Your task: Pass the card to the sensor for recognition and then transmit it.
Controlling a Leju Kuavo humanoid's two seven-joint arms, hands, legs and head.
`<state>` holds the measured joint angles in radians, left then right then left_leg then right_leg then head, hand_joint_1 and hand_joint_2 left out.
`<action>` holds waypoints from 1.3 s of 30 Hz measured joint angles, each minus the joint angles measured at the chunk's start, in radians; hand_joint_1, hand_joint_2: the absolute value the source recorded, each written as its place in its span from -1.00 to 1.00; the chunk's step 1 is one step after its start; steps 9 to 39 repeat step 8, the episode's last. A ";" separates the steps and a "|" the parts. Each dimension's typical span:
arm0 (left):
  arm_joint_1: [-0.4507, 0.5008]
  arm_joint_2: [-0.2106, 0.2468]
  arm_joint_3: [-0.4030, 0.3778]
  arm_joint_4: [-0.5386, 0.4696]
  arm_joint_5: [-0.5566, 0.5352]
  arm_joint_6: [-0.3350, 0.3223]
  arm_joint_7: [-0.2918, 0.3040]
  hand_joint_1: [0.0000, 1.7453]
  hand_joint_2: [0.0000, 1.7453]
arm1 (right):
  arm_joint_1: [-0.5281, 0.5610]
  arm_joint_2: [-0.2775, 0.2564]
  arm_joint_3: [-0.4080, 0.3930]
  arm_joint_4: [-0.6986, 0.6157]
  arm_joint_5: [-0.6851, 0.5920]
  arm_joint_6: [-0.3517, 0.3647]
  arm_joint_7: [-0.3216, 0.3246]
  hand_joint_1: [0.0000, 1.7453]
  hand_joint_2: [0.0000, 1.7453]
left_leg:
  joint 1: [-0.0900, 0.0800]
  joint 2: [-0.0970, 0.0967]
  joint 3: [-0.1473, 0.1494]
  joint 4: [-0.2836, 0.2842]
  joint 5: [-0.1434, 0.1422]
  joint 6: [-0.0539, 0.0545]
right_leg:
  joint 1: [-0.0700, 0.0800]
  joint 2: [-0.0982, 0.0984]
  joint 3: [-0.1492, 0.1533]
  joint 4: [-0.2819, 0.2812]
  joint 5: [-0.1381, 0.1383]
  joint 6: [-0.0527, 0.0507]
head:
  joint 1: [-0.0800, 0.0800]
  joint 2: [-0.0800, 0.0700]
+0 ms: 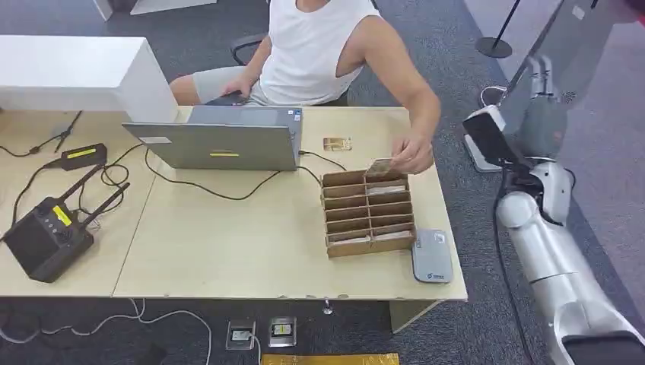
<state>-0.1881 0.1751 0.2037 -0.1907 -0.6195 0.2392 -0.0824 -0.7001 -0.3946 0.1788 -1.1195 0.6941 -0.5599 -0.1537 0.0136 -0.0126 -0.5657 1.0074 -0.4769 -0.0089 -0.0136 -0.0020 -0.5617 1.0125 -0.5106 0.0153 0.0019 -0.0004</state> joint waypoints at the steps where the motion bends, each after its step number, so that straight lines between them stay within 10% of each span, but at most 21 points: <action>1: 0.004 0.000 0.000 0.000 0.005 0.003 0.000 -1.00 -1.00 | 0.007 -0.015 -0.018 -0.007 -0.015 -0.012 -0.006 -1.00 1.00 | 0.000 0.000 0.000 0.000 0.000 0.000 | 0.000 0.000 0.000 0.000 0.000 0.000 | 0.001 0.000; 8: 0.024 0.000 0.000 0.000 0.037 0.031 -0.013 -1.00 -1.00 | 0.093 -0.133 -0.201 -0.017 -0.186 -0.132 -0.087 -1.00 1.00 | 0.000 0.000 0.000 0.000 -0.001 0.000 | 0.000 -0.001 -0.001 -0.001 0.000 0.000 | 0.000 0.000; 39: 0.024 0.000 0.000 0.000 0.037 0.031 -0.013 -1.00 -1.00 | 0.093 -0.133 -0.201 -0.017 -0.186 -0.132 -0.087 -1.00 1.00 | 0.000 0.000 0.000 0.000 -0.001 0.000 | 0.000 -0.001 -0.001 -0.001 0.000 0.000 | 0.000 0.000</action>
